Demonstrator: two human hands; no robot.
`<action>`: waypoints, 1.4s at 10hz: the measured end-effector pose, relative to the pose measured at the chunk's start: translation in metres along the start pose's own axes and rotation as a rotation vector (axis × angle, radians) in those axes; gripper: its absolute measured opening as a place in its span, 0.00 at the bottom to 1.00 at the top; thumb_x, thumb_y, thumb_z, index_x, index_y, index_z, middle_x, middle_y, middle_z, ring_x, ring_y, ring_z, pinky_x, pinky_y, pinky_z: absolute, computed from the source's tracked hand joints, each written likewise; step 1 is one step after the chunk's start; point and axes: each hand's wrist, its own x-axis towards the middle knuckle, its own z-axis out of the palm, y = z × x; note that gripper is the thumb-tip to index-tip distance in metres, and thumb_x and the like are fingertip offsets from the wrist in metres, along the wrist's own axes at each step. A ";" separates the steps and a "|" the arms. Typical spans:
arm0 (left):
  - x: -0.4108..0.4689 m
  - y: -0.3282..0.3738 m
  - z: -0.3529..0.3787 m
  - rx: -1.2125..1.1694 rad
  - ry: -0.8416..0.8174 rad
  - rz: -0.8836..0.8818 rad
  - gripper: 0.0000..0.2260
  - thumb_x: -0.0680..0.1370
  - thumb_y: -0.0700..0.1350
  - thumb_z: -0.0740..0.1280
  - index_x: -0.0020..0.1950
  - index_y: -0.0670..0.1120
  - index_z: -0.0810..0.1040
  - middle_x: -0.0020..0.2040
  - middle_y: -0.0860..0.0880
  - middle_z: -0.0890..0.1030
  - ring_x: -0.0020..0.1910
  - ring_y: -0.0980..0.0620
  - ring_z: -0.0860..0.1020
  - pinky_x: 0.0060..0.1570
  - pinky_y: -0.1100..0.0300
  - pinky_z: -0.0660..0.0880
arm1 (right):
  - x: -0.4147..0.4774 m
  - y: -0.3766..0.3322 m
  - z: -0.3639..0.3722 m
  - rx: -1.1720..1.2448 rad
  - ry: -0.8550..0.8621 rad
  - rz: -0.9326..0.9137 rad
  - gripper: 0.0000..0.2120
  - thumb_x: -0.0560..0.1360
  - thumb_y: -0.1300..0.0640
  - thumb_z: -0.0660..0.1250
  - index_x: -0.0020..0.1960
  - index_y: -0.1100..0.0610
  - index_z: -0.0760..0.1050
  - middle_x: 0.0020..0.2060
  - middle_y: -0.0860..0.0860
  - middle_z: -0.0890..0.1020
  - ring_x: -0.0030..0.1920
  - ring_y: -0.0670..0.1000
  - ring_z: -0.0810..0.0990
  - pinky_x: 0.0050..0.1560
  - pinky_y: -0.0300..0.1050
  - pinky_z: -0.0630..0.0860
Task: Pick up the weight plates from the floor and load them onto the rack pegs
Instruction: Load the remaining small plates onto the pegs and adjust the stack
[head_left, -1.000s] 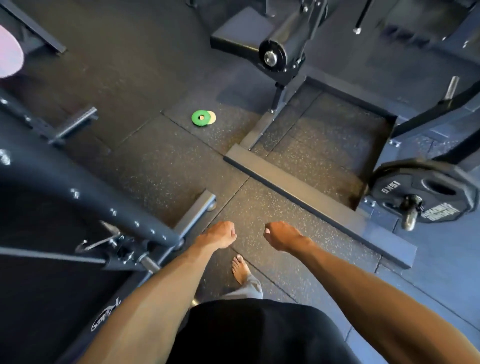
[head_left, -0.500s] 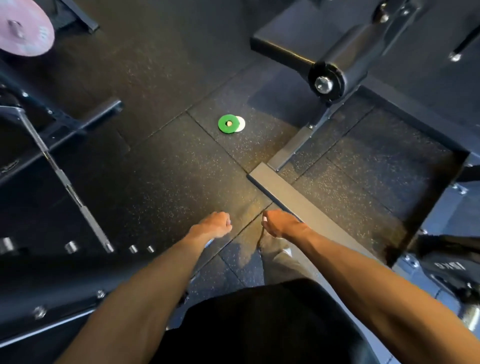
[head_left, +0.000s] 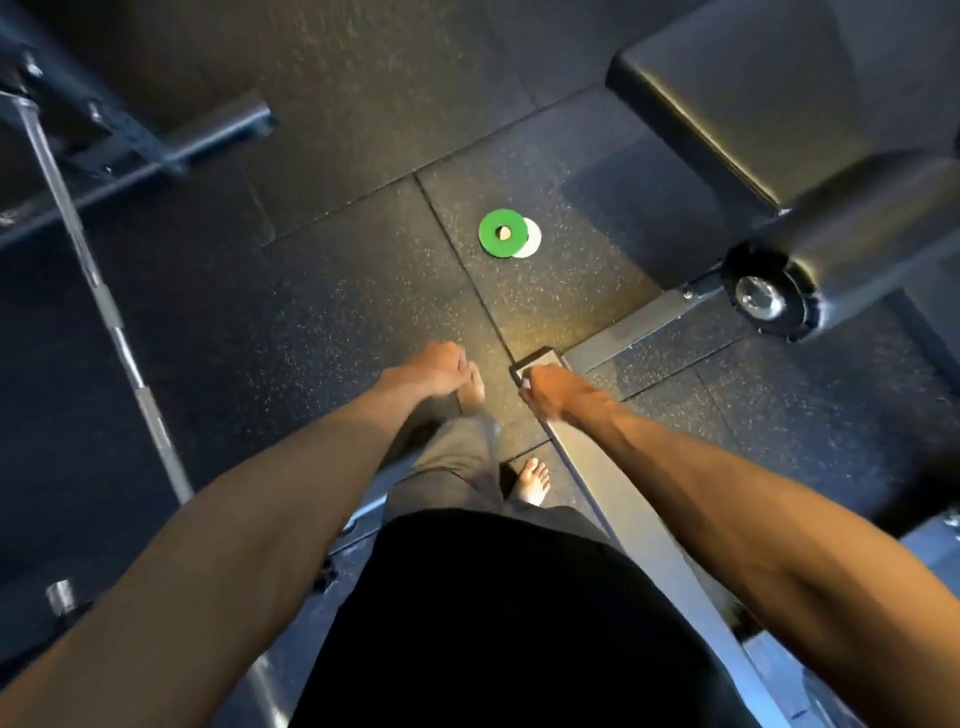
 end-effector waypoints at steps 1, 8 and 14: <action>0.062 0.003 -0.028 -0.005 -0.023 0.011 0.08 0.80 0.48 0.59 0.49 0.51 0.78 0.51 0.48 0.80 0.45 0.49 0.75 0.46 0.55 0.70 | 0.049 0.004 -0.042 -0.001 -0.003 0.001 0.16 0.82 0.55 0.59 0.59 0.64 0.79 0.56 0.62 0.82 0.56 0.63 0.81 0.54 0.52 0.77; 0.438 -0.021 -0.098 0.057 -0.200 0.039 0.13 0.80 0.45 0.60 0.59 0.41 0.78 0.60 0.41 0.80 0.60 0.40 0.78 0.56 0.51 0.75 | 0.404 0.076 -0.141 0.227 -0.099 0.239 0.15 0.79 0.65 0.59 0.65 0.67 0.73 0.61 0.68 0.77 0.62 0.65 0.77 0.61 0.51 0.72; 0.772 -0.034 0.060 0.418 0.089 0.204 0.34 0.72 0.46 0.74 0.73 0.40 0.61 0.70 0.37 0.67 0.69 0.39 0.65 0.65 0.45 0.65 | 0.692 0.235 -0.031 -0.095 0.013 0.177 0.21 0.78 0.62 0.66 0.68 0.63 0.65 0.56 0.63 0.76 0.54 0.63 0.78 0.45 0.51 0.73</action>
